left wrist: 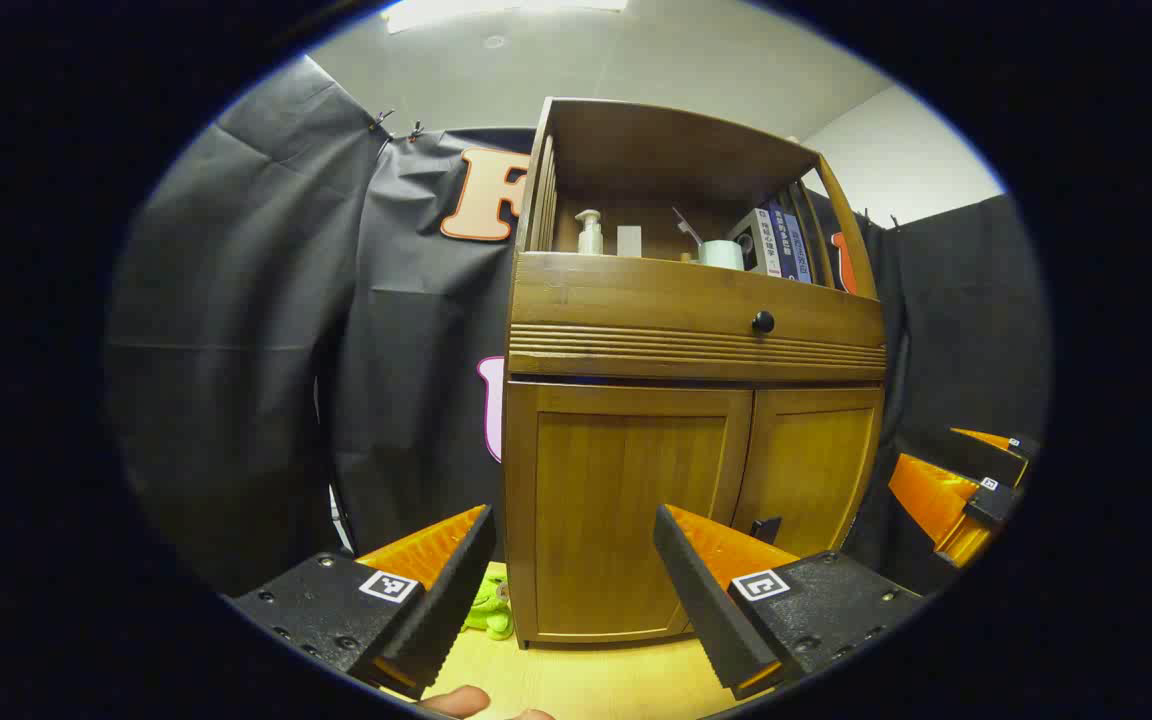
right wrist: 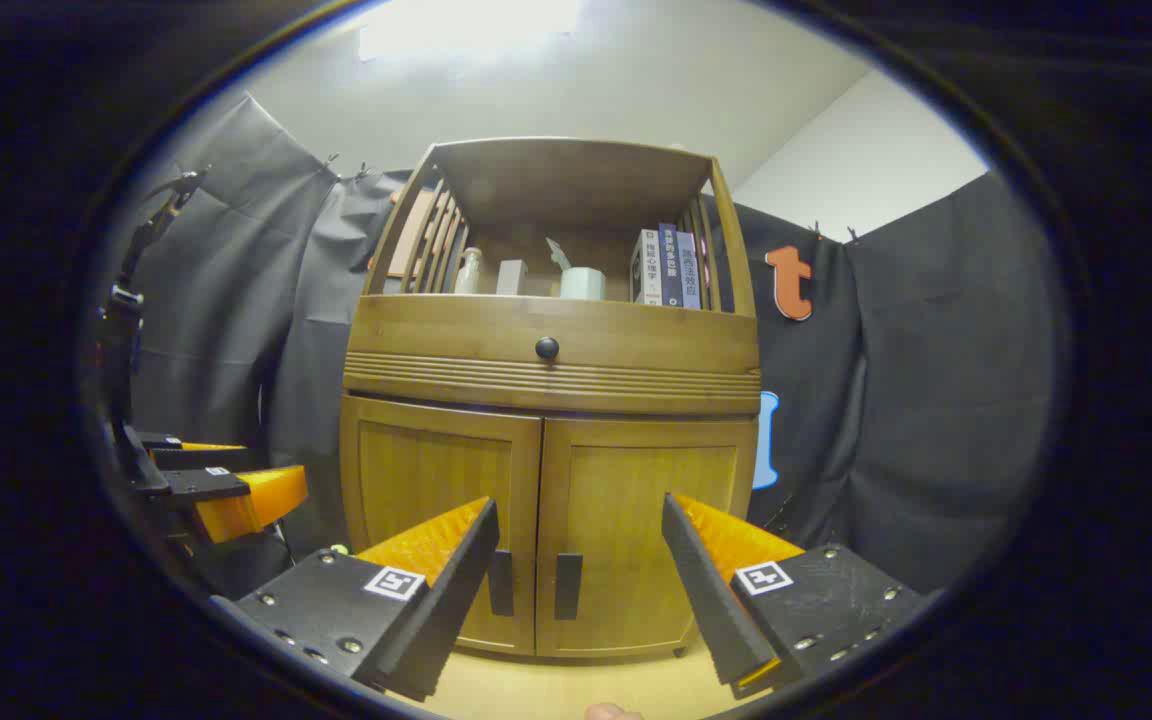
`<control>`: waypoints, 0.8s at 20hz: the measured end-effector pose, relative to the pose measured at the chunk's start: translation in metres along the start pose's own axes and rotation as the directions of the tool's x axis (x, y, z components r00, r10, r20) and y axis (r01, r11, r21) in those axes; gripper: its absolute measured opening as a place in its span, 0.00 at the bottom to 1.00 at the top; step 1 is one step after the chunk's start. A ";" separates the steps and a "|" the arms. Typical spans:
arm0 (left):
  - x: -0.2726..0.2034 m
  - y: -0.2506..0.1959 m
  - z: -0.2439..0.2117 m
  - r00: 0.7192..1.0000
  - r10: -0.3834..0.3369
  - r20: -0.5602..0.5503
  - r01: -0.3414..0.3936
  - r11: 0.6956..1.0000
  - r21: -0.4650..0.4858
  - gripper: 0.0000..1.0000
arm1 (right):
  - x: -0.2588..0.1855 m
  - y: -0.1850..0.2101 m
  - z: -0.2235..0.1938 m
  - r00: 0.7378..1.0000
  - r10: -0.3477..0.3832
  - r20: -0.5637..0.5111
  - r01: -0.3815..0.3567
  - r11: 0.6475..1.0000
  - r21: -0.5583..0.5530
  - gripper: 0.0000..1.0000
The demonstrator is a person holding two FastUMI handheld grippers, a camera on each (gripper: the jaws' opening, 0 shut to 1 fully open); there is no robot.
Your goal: Open the right door of the double-door shoe cabinet with the right hand, and open the left door with the left hand.
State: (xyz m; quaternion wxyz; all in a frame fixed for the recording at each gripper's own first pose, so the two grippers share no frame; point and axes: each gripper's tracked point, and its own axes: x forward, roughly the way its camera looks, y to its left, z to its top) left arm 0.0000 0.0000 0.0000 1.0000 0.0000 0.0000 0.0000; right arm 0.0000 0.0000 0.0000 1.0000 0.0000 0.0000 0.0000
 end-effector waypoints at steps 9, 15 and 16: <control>0.016 -0.024 -0.005 0.999 0.043 -0.002 -0.043 0.999 -0.014 0.97 | 0.015 -0.021 -0.009 0.999 0.031 -0.026 -0.031 0.999 0.013 0.95; 0.026 -0.040 -0.002 0.998 0.056 0.010 -0.056 0.998 -0.013 0.96 | 0.035 -0.030 -0.022 0.997 0.059 -0.045 -0.058 0.998 0.026 0.95; 0.028 -0.043 -0.001 0.998 0.058 0.013 -0.058 0.998 -0.016 0.97 | 0.039 -0.030 -0.025 0.997 0.062 -0.048 -0.061 0.998 0.023 0.95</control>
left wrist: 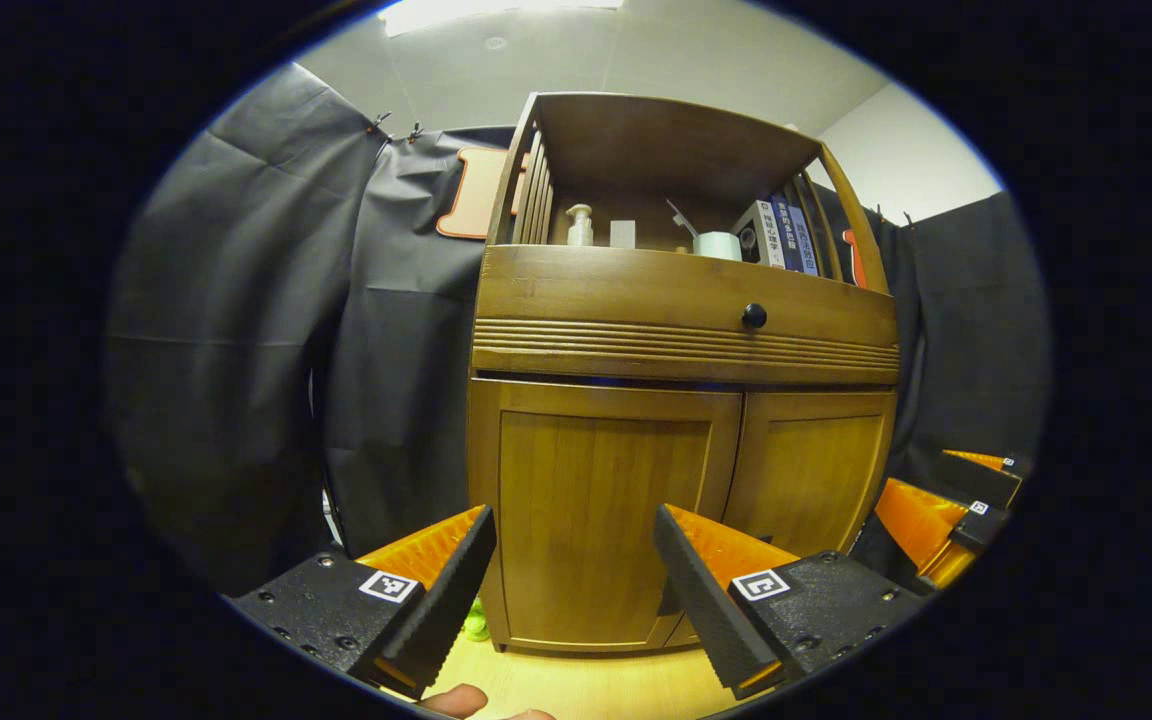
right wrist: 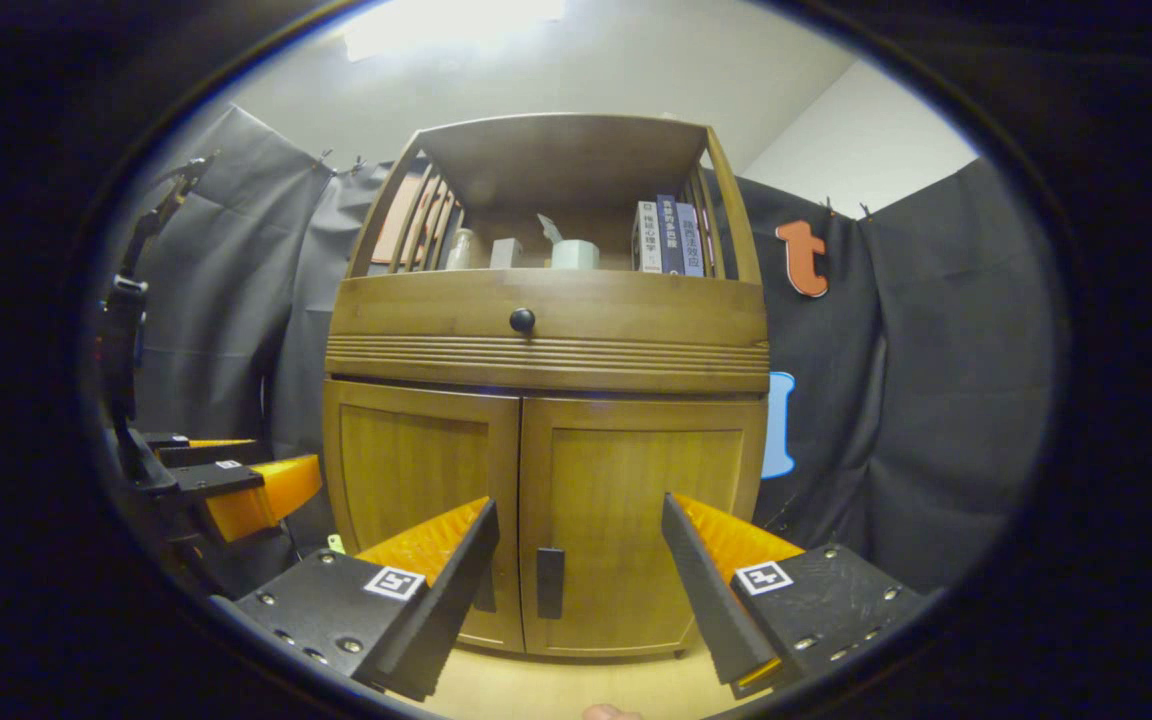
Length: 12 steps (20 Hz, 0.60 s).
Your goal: Open the right door of the double-door shoe cabinet with the right hand, and open the left door with the left hand.
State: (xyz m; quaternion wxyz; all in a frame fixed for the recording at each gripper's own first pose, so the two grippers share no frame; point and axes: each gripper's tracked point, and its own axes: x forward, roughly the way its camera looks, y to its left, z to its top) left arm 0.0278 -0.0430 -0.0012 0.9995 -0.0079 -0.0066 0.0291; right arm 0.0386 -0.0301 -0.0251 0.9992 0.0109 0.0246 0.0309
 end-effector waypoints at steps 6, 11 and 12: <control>0.010 0.007 0.000 0.999 0.039 0.012 -0.039 0.999 -0.002 0.98 | 0.030 0.002 -0.028 0.998 0.032 -0.058 -0.031 0.999 0.011 0.95; 0.013 0.031 -0.001 0.994 0.107 0.014 -0.107 0.994 0.007 0.97 | 0.064 0.016 -0.053 0.991 0.067 -0.113 -0.065 0.998 0.019 0.98; 0.012 0.036 -0.004 0.992 0.122 0.010 -0.122 0.992 0.008 0.97 | 0.070 0.019 -0.061 0.989 0.071 -0.128 -0.069 0.997 0.019 0.97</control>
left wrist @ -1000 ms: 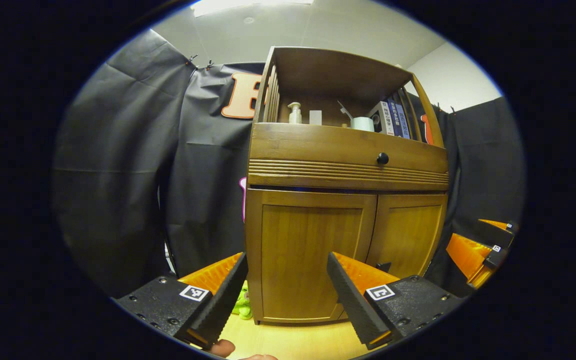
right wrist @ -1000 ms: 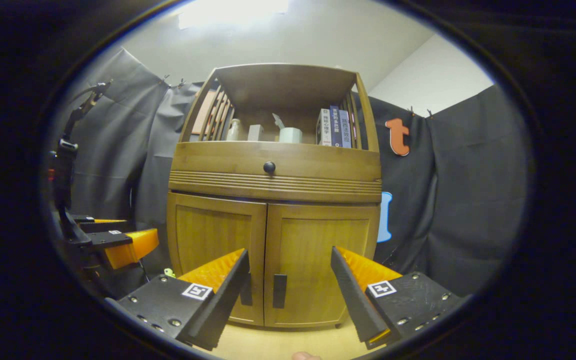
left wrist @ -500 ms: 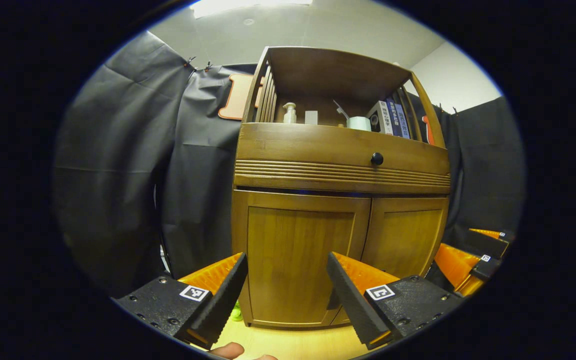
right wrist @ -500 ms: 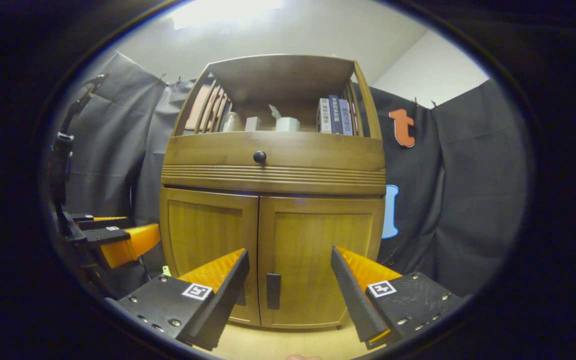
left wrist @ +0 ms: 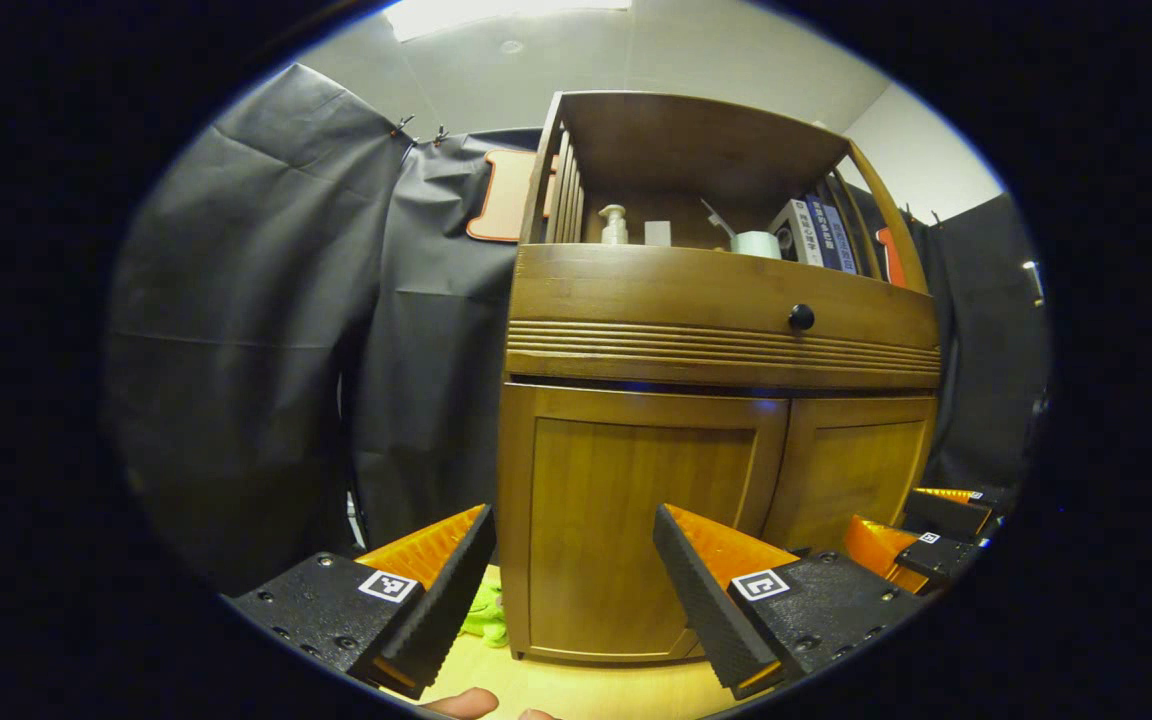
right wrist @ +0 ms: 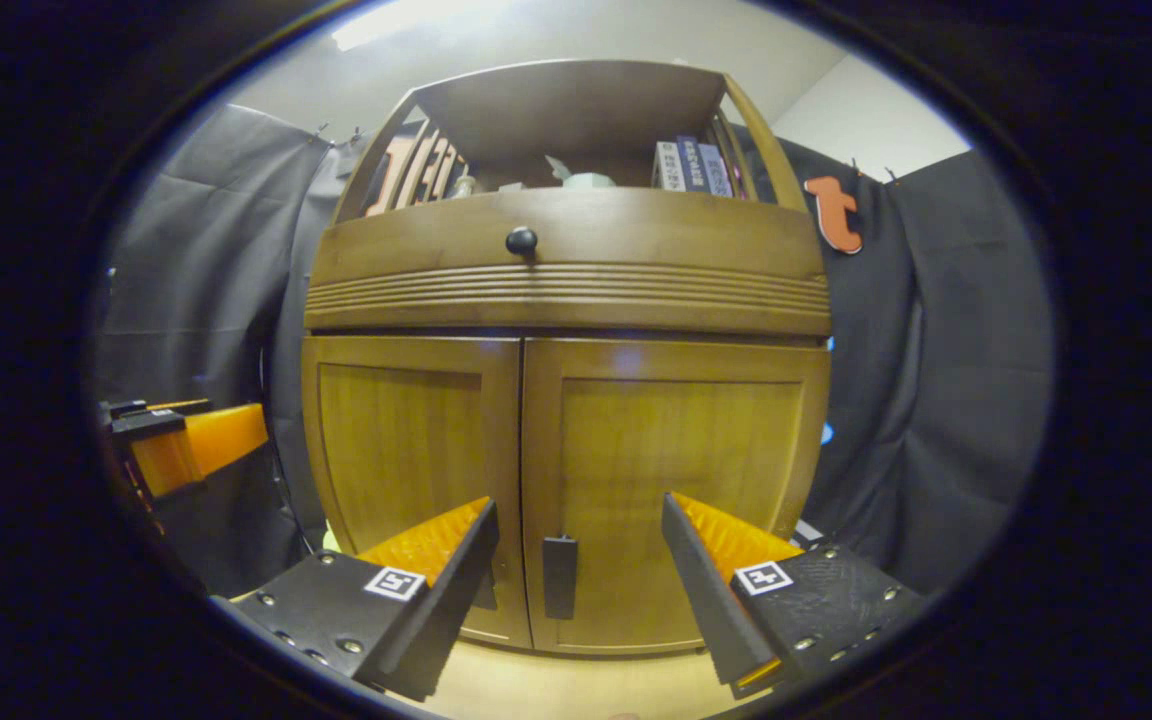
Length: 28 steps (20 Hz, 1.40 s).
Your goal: Open the right door of the double-door shoe cabinet with the right hand, and open the left door with the left hand.
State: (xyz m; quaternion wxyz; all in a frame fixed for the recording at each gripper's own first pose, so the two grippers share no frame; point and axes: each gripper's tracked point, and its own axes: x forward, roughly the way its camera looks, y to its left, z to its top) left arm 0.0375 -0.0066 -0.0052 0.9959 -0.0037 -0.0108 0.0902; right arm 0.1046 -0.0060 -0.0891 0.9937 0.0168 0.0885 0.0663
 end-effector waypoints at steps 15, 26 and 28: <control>-0.011 0.044 -0.013 0.994 0.103 -0.030 -0.102 0.994 0.039 0.97 | 0.073 0.011 -0.086 0.975 -0.018 -0.222 0.017 1.000 -0.003 0.39; -0.028 0.058 -0.005 0.993 0.120 -0.013 -0.119 0.991 0.064 0.97 | 0.068 0.008 -0.087 0.973 -0.103 -0.208 0.114 0.993 0.041 0.28; -0.031 0.062 -0.004 0.992 0.125 -0.015 -0.124 0.990 0.061 0.97 | 0.065 0.007 -0.087 0.972 -0.117 -0.205 0.129 0.991 0.046 0.28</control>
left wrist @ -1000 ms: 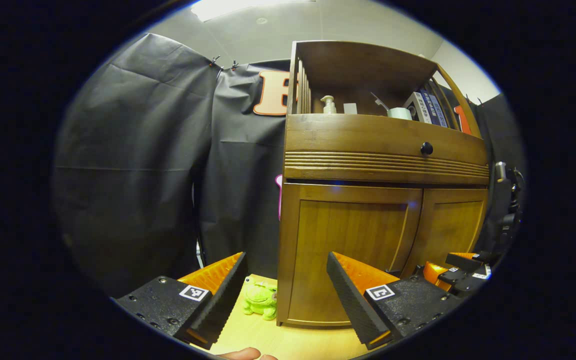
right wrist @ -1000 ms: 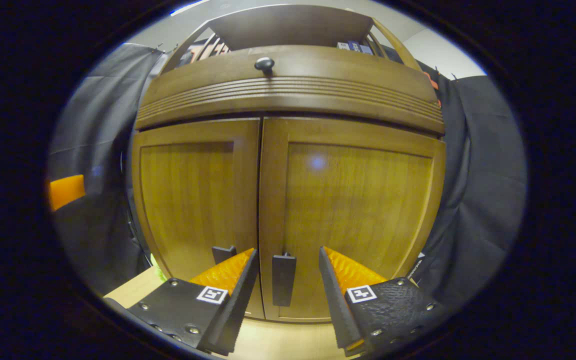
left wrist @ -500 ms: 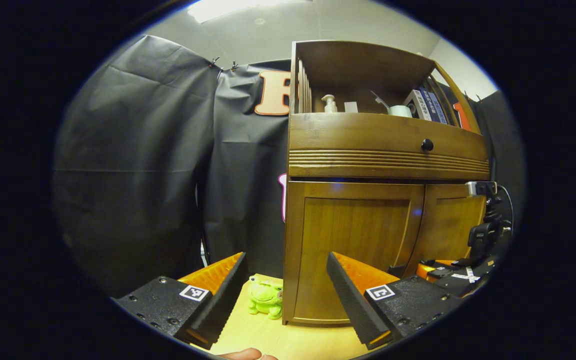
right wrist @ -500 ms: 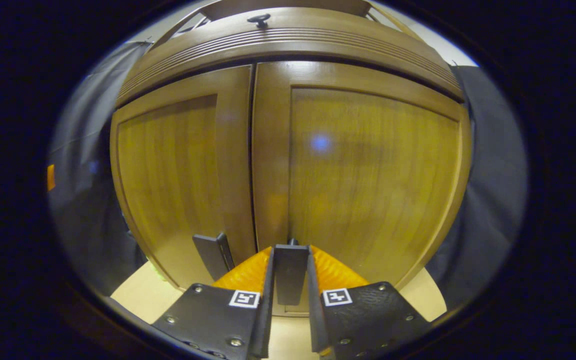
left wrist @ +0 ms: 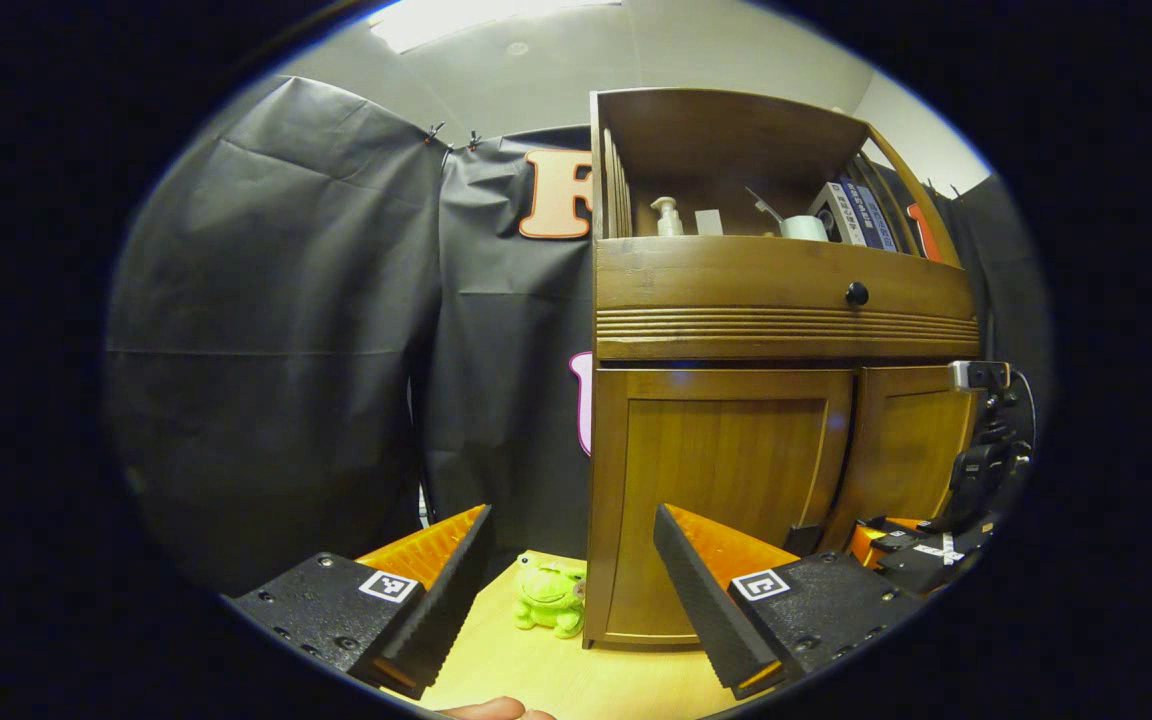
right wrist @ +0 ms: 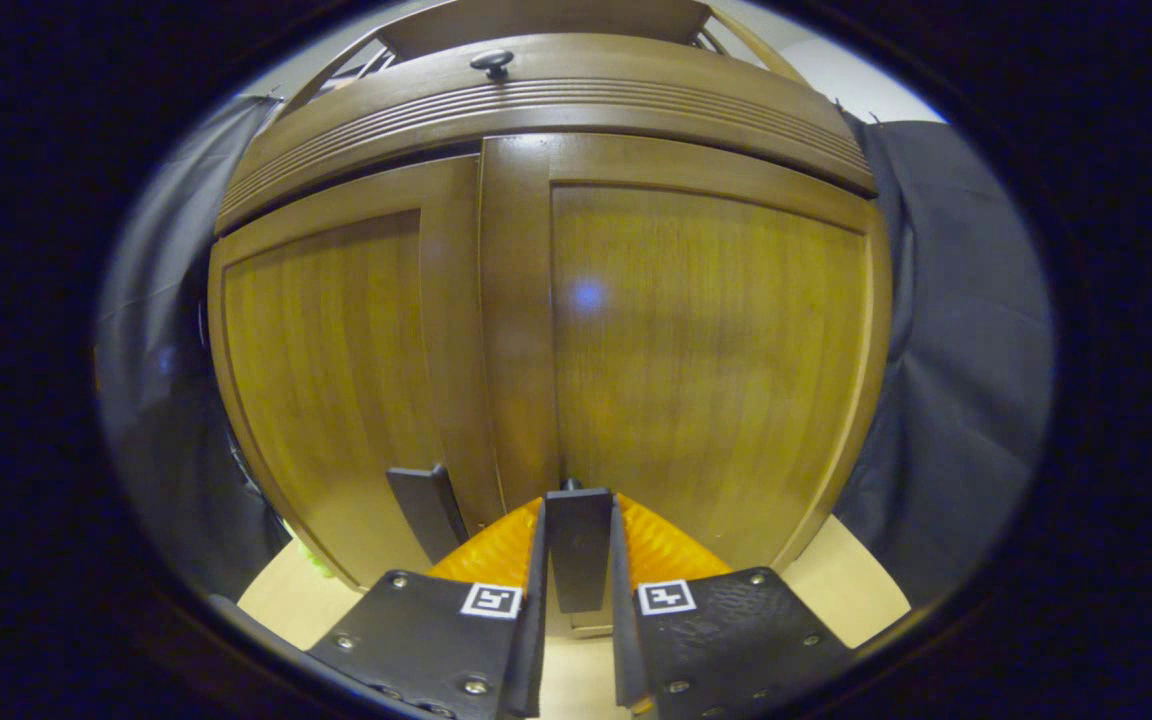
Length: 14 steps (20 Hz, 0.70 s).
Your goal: Open the right door of the double-door shoe cabinet with the right hand, and open the left door with the left hand.
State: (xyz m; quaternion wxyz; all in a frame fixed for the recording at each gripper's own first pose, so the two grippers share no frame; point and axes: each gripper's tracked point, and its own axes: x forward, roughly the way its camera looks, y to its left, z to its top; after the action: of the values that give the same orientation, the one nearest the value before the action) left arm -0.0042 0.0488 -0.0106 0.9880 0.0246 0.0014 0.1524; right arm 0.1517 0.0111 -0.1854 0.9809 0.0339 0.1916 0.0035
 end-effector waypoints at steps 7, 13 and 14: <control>-0.007 -0.004 0.001 1.000 -0.031 -0.003 0.031 0.999 -0.012 0.98 | -0.008 -0.003 0.000 1.000 -0.021 0.004 0.021 1.000 0.023 0.30; -0.017 -0.027 -0.004 0.993 -0.113 -0.014 0.113 0.994 -0.010 0.99 | -0.015 -0.008 -0.004 0.999 -0.039 -0.001 0.039 0.999 0.037 0.28; -0.019 -0.031 -0.005 0.992 -0.125 -0.014 0.125 0.992 -0.010 0.97 | -0.017 -0.010 -0.002 0.999 -0.042 0.001 0.041 0.998 0.039 0.28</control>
State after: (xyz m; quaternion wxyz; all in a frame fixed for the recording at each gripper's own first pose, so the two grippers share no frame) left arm -0.0127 0.0137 -0.0168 0.9957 0.0190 0.0093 0.0906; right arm 0.1348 0.0013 -0.1815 0.9800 0.0492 0.1916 -0.0206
